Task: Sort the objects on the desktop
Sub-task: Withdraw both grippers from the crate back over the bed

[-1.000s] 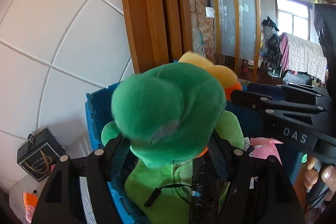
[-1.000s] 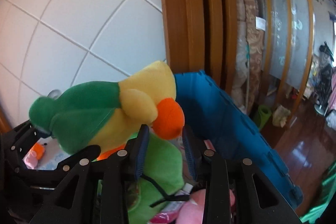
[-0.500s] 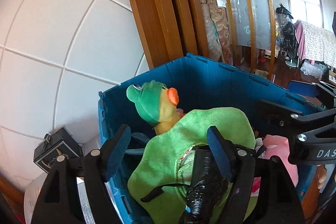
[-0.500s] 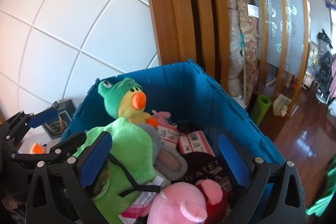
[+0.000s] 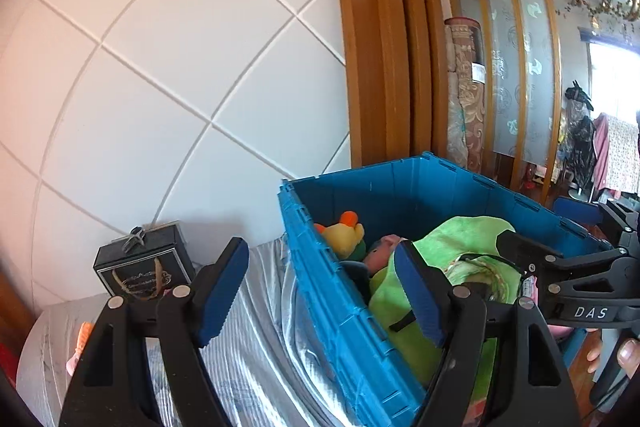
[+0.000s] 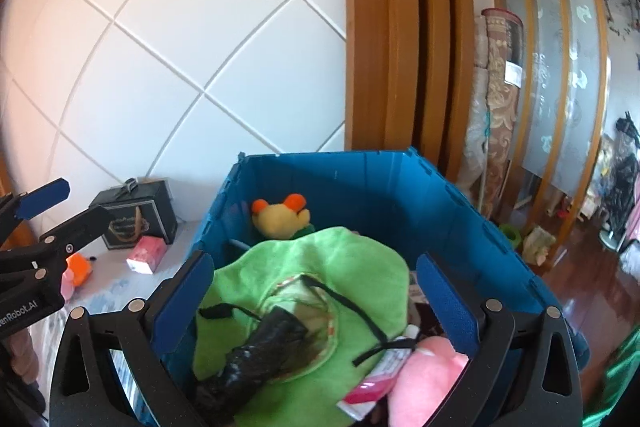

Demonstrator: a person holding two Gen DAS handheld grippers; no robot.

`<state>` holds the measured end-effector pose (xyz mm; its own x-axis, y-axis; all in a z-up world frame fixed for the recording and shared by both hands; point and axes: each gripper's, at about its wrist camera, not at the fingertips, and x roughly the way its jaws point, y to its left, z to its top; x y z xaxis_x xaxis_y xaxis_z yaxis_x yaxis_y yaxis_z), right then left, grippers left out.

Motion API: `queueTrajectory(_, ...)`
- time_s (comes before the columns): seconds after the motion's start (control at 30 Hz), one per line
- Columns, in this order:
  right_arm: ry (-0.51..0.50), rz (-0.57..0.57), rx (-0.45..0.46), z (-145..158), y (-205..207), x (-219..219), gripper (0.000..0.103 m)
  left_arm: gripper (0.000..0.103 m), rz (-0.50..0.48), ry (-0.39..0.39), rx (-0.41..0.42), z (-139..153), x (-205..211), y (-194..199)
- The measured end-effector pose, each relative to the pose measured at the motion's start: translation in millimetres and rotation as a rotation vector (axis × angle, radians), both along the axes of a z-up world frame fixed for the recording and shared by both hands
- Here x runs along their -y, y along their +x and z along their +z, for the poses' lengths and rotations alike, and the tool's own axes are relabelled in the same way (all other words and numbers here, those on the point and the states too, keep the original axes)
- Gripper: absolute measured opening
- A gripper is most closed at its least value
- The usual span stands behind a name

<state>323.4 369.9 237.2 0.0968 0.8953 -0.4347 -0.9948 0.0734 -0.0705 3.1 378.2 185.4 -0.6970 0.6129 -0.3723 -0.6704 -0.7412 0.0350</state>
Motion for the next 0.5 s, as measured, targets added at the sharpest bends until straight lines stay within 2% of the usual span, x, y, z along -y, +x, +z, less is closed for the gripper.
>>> queueTrajectory(0.17, 0.003, 0.027, 0.039, -2, -56, 1, 0.103, 0.075, 0.056, -0.005, 0.007, -12, 54, -16)
queueTrajectory(0.5, -0.017, 0.12, 0.072, -9, -172, -8, 0.103, 0.075, 0.155, -0.014, 0.091, -46, 164, -61)
